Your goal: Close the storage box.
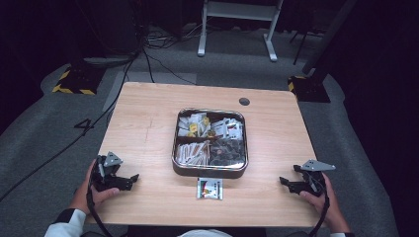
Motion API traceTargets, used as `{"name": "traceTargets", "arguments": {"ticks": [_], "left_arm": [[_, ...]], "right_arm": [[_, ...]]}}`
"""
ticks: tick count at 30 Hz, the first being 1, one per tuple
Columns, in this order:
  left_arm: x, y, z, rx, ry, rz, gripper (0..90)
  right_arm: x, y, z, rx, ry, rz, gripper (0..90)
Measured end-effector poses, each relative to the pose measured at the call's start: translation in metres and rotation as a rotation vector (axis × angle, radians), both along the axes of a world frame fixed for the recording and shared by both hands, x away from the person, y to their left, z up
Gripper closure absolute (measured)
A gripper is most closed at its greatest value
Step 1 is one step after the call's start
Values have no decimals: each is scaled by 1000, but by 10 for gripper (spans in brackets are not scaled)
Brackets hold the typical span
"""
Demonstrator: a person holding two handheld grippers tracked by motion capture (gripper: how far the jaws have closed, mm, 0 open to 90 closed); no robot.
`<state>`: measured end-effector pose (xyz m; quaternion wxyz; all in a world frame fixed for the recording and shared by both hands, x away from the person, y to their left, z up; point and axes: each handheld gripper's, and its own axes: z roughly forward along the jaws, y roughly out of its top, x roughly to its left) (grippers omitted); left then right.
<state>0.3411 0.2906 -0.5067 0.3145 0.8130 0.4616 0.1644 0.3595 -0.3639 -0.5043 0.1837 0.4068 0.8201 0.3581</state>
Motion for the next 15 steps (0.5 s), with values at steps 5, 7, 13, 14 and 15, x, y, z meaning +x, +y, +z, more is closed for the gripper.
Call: {"name": "traceTargets", "arguments": {"ticks": [5,7,13,14,15], "left_arm": [[1,0,0,-2,3,-5,1],[2,0,0,1,0,-9,1],[2,-1,0,0,-1,-10,1],[2,-1,0,2,1,-9,1],[2,-1,0,3,2,-12,1]], "right_arm": [[1,1,0,1,3,-13,160],[1,2,0,1,3,-16,160],[2,2,0,-1,3,-27,160],[2,2,0,-1,3,-28,160],[2,2,0,-1,3,-28,160]]}}
